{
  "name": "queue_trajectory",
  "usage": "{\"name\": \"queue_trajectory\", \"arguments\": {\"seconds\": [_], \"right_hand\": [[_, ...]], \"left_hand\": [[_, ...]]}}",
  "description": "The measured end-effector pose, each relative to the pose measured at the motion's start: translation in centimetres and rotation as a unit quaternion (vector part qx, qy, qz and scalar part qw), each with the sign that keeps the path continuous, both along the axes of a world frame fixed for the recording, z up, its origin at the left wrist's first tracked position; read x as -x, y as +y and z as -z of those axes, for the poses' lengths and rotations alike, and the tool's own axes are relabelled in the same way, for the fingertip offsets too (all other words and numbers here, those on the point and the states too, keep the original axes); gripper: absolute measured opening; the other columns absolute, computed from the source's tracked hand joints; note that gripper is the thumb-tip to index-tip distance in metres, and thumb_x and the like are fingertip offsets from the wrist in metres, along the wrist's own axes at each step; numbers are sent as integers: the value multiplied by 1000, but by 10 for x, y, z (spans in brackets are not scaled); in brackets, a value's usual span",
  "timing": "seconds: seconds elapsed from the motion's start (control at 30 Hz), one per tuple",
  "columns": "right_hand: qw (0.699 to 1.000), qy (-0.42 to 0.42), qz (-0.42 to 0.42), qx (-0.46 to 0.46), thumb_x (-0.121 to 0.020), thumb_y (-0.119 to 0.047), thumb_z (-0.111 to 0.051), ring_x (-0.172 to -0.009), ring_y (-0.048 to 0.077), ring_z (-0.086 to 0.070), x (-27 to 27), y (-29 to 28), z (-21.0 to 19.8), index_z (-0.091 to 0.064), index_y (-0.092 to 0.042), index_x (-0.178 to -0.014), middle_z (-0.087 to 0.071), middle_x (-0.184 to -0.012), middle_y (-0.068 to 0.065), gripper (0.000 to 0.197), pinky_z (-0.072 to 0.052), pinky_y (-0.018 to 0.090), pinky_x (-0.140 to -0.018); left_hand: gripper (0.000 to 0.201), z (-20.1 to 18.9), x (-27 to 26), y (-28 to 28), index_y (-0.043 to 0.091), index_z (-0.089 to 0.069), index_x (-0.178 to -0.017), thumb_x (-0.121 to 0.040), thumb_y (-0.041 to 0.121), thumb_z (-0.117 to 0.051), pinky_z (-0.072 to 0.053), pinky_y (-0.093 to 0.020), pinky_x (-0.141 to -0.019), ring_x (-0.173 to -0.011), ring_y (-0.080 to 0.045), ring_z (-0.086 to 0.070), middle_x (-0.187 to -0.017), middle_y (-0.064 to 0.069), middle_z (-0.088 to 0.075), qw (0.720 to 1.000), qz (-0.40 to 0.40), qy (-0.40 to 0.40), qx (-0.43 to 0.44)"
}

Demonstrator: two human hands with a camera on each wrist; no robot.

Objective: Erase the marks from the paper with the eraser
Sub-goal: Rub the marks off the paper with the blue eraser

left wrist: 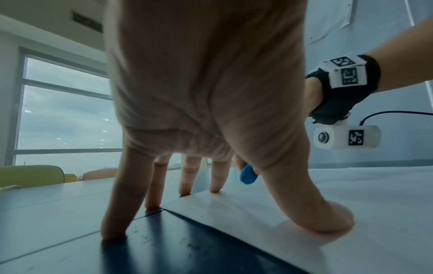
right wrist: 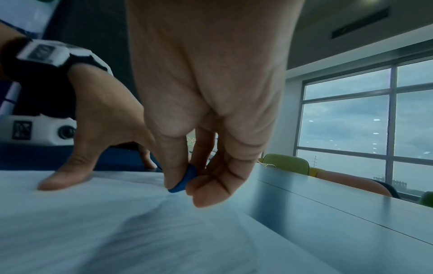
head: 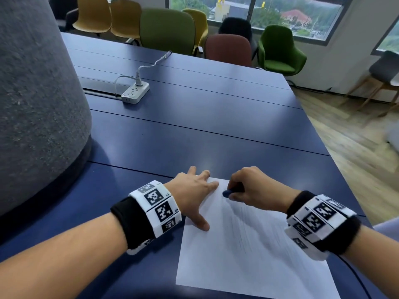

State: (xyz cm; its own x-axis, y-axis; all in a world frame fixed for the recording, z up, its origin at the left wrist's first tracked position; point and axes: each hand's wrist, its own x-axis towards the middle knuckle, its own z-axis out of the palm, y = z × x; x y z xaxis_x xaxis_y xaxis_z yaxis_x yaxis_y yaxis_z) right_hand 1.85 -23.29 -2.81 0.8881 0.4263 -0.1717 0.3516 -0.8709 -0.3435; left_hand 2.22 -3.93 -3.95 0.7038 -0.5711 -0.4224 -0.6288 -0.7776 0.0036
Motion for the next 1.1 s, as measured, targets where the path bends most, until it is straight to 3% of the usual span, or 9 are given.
{"name": "queue_trajectory", "arguments": {"seconds": [0.07, 0.2, 0.3, 0.43, 0.53, 0.7, 0.83, 1.0, 1.1], "right_hand": [[1000, 12, 4, 4, -85, -35, -72, -67, 13, -60, -10, 2, 3, -71, -12, -83, -66, -73, -3, 22, -51, 27, -62], [999, 42, -24, 0, -83, -35, -73, -72, 18, -62, -11, 1, 4, -70, -15, -79, -65, -69, -3, 21, -53, 33, -68], [996, 80, -40, 15, -81, -37, -75, -66, 15, -59, -9, 4, 2, -71, -16, -78, -66, -71, -2, 21, -50, 29, -63], [1000, 26, -2, -4, -81, -35, -75, -57, 5, -53, -25, 1, 5, -70, -16, -75, -61, -63, -8, 21, -41, 17, -55], [999, 39, -24, -8, -82, -35, -73, -59, 10, -57, -16, 2, 8, -71, -16, -79, -66, -65, -4, 20, -46, 23, -57], [999, 20, -1, -38, -82, -27, -75, -57, -6, -55, -21, 0, 4, -72, -19, -91, -58, -60, -14, 14, -39, 7, -54], [997, 70, -30, -34, -81, -26, -75, -53, 4, -54, -13, 1, 5, -75, -22, -85, -60, -58, -11, 6, -42, 13, -54], [998, 36, -7, -53, -81, -21, -75, -52, -1, -54, -20, 1, 2, -75, -21, -82, -56, -54, -14, 2, -35, 8, -51], [994, 83, -36, -59, -81, -19, -74, -49, 4, -50, -9, 1, 4, -76, -22, -84, -55, -50, -15, 5, -35, 10, -50]], "left_hand": [[103, 3, 0, 0, 28, -26, -147, -66, 68, -74, -38, -35, -75, -123, -29, -33, -148, -3, -29, 1000, -1, -5, 2], [104, 3, -1, -1, 26, -28, -147, -65, 68, -76, -38, -36, -74, -122, -30, -33, -148, -3, -29, 1000, 1, -10, 1], [113, 2, 0, -2, 24, -22, -150, -62, 68, -77, -37, -35, -73, -125, -31, -31, -157, 1, -18, 1000, 12, -9, -7], [132, 4, 3, -3, 20, -4, -156, -59, 71, -77, -30, -34, -76, -128, -32, -25, -163, 10, 3, 999, 28, -11, -25], [132, 3, 3, -3, 20, -5, -156, -58, 71, -78, -29, -33, -75, -128, -31, -26, -164, 9, 3, 999, 27, -10, -18], [133, 3, 3, -2, 21, -3, -156, -58, 72, -77, -30, -32, -75, -127, -30, -27, -163, 10, 1, 999, 30, -16, -19], [133, 3, 2, -2, 22, -3, -156, -58, 72, -77, -29, -32, -75, -129, -32, -26, -164, 10, 1, 999, 26, -15, -23], [133, 4, 1, -2, 23, -2, -155, -57, 73, -77, -29, -33, -73, -129, -31, -26, -163, 11, 2, 999, 27, -18, -31], [134, 4, 0, -2, 24, -1, -156, -57, 74, -76, -29, -33, -74, -130, -32, -25, -164, 11, 3, 999, 29, -20, -35]]}}
